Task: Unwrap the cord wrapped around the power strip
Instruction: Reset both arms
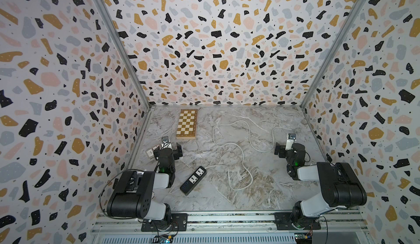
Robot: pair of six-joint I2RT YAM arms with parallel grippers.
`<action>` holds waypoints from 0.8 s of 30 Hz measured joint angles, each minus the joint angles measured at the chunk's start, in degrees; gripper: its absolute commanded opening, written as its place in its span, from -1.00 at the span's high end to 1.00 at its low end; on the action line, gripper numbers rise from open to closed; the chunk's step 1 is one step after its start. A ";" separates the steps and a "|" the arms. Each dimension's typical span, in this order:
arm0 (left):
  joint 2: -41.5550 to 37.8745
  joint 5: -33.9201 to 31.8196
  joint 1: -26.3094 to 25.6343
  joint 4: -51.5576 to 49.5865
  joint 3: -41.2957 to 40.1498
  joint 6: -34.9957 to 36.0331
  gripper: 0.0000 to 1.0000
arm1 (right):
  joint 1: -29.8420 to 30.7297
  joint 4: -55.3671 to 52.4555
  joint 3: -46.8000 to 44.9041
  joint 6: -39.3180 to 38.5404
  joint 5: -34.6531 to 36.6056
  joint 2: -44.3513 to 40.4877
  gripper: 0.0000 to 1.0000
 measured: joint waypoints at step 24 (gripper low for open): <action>0.09 2.29 0.11 -4.52 1.73 0.50 -0.98 | -0.11 0.02 -0.04 -0.15 -1.22 0.00 -0.99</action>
